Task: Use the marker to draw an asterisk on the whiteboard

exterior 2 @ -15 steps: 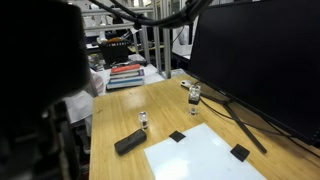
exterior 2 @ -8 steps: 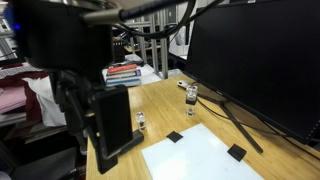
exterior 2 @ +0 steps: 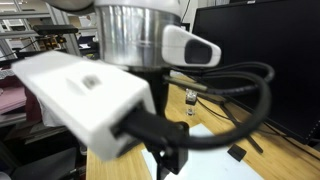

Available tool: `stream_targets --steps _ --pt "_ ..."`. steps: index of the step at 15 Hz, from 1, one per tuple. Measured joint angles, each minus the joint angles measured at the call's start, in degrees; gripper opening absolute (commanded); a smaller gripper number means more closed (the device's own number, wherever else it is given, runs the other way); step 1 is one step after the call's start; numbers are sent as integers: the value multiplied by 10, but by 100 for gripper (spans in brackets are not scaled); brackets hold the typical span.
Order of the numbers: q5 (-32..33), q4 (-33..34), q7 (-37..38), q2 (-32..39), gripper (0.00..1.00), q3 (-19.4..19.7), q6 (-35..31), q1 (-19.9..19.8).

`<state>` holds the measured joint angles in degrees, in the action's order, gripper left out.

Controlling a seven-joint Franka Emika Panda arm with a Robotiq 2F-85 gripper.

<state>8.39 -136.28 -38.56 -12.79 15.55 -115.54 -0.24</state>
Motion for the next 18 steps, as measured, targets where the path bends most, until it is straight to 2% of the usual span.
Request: stream_targets --steps 5,9,12,18 --pt "-34 52 -14 135 100 -1 -78 -22" --pt "-55 90 -7 199 100 -13 -125 -47" --pt "-78 112 -9 223 100 -22 -128 -64" --pt "-78 113 -8 224 100 -30 -128 -69"
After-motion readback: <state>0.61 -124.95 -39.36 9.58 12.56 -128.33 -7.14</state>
